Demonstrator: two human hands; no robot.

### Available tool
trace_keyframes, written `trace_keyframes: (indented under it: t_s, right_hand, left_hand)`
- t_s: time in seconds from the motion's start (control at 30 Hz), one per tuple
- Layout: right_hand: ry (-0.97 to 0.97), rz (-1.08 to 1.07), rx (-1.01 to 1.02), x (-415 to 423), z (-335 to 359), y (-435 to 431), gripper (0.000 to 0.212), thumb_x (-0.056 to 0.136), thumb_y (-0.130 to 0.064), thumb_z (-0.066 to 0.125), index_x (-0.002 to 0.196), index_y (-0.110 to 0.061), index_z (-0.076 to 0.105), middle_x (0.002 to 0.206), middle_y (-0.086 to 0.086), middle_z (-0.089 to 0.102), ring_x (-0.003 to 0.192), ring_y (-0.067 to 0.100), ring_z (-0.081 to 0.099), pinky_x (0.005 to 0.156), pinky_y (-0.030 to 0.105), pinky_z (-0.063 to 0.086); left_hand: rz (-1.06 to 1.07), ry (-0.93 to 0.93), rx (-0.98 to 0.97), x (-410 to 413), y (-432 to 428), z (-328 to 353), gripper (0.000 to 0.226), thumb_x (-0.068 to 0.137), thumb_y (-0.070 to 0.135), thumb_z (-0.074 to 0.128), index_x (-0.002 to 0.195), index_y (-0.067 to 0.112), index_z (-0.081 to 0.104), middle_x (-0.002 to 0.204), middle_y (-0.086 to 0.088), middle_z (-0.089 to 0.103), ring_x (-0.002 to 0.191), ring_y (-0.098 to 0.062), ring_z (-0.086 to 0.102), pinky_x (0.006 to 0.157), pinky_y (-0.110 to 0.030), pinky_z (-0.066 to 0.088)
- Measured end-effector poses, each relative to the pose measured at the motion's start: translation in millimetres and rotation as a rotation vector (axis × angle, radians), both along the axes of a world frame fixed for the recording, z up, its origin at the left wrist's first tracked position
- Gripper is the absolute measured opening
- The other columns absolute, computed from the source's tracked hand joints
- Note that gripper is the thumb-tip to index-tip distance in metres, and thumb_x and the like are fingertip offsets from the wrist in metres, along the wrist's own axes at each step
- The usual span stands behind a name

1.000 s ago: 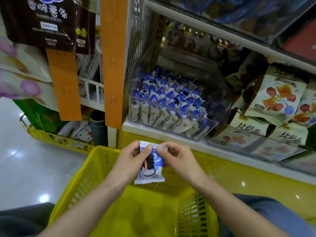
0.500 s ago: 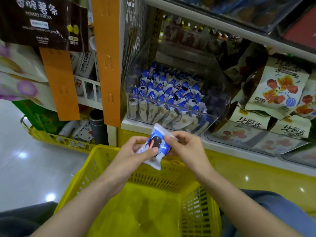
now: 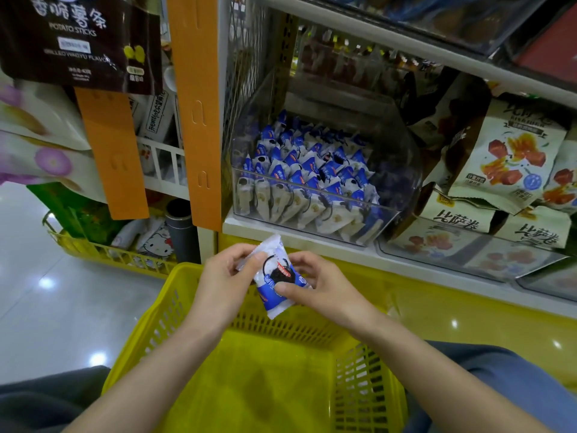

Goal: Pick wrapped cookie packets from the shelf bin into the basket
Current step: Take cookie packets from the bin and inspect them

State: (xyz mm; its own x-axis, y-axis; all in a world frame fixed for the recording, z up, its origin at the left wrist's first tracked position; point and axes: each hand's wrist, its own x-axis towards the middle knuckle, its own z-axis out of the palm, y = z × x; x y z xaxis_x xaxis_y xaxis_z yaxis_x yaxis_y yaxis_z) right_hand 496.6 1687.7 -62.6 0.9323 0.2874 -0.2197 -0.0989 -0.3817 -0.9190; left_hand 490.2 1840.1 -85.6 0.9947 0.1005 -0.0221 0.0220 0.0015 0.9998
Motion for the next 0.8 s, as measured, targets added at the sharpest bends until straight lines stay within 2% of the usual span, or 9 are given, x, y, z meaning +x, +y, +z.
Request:
trace_keyframes:
  t_s: [0.13,0.2,0.3,0.4,0.47,0.53,0.63,0.73,0.8]
  right_hand:
    - [0.014,-0.035,0.046,2.3,0.9,-2.4,0.028,0.080,-0.006,0.069,0.105,-0.008,0.058,0.106,0.009,0.064,0.086,0.012,0.061,0.077,0.024,0.052]
    - [-0.004,-0.022,0.034,3.4,-0.5,-1.4,0.026,0.082,-0.007,0.067,0.106,-0.009,0.056,0.106,0.007,0.063,0.089,0.011,0.060,0.078,0.023,0.051]
    - [-0.142,-0.028,-0.012,2.3,-4.8,2.4,0.020,0.086,-0.011,0.062,0.106,-0.009,0.056,0.103,0.003,0.064,0.094,0.013,0.060,0.085,0.028,0.049]
    - [-0.229,-0.065,-0.015,1.0,-5.8,2.7,0.003,0.088,-0.016,0.061,0.090,-0.017,0.063,0.085,0.008,0.068,0.079,0.017,0.061,0.078,0.040,0.050]
    - [-0.264,-0.075,-0.036,1.2,-5.9,1.1,0.010,0.086,-0.017,0.064,0.081,-0.025,0.062,0.079,0.001,0.068,0.076,0.010,0.060,0.075,0.039,0.050]
    - [-0.324,-0.065,-0.071,1.3,-5.6,-0.2,0.012,0.082,-0.015,0.068,0.080,-0.026,0.062,0.075,-0.010,0.066,0.073,0.004,0.059,0.072,0.032,0.049]
    - [-0.415,-0.069,-0.113,-0.5,-3.6,0.0,0.010,0.080,-0.018,0.071,0.078,-0.025,0.065,0.070,-0.016,0.063,0.068,-0.002,0.057,0.067,0.020,0.046]
    - [-0.434,-0.065,-0.127,-1.2,1.4,0.1,0.005,0.083,-0.021,0.068,0.078,-0.022,0.068,0.068,-0.015,0.063,0.066,-0.001,0.056,0.067,0.022,0.046]
    - [-0.370,-0.045,-0.068,0.0,6.3,0.0,0.009,0.085,-0.016,0.065,0.077,-0.020,0.067,0.066,-0.014,0.062,0.063,-0.002,0.054,0.064,0.021,0.045]
  left_hand:
    - [0.020,0.065,-0.131,1.2,-3.6,1.1,0.014,0.093,0.014,0.050,0.096,0.010,0.063,0.085,-0.004,0.070,0.073,-0.006,0.067,0.065,-0.017,0.055]
    - [0.024,0.078,-0.139,2.5,-2.9,2.2,0.015,0.094,0.013,0.049,0.090,0.009,0.062,0.082,-0.004,0.069,0.071,-0.006,0.065,0.066,-0.020,0.055]
    - [-0.002,0.031,-0.048,-0.1,-1.3,3.3,0.019,0.093,0.013,0.050,0.079,0.009,0.061,0.072,-0.006,0.066,0.067,-0.009,0.062,0.067,-0.029,0.053]
    - [-0.068,-0.017,0.059,-3.2,-2.6,2.7,0.019,0.093,0.015,0.051,0.076,0.009,0.059,0.076,-0.021,0.063,0.075,-0.033,0.060,0.075,-0.049,0.051]
    - [-0.083,-0.038,0.097,-4.1,-3.5,2.6,0.020,0.092,0.015,0.052,0.073,0.012,0.057,0.071,-0.016,0.061,0.070,-0.029,0.057,0.074,-0.052,0.049]
    - [-0.091,-0.058,0.140,-4.5,-2.9,3.1,0.023,0.092,0.015,0.052,0.070,0.015,0.055,0.064,-0.007,0.057,0.066,-0.018,0.052,0.067,-0.050,0.047]
    - [-0.109,-0.067,0.140,-4.0,-1.2,4.4,0.022,0.092,0.015,0.053,0.070,0.014,0.055,0.062,-0.004,0.056,0.064,-0.015,0.051,0.060,-0.043,0.044]
    - [-0.130,-0.063,0.116,-1.6,-1.0,4.9,0.020,0.092,0.013,0.053,0.072,0.009,0.056,0.057,0.003,0.058,0.060,-0.010,0.052,0.058,-0.031,0.042]
    - [-0.148,-0.055,0.090,-0.6,-1.7,5.5,0.021,0.092,0.012,0.052,0.071,0.009,0.055,0.053,0.006,0.057,0.055,-0.005,0.050,0.054,-0.024,0.041]
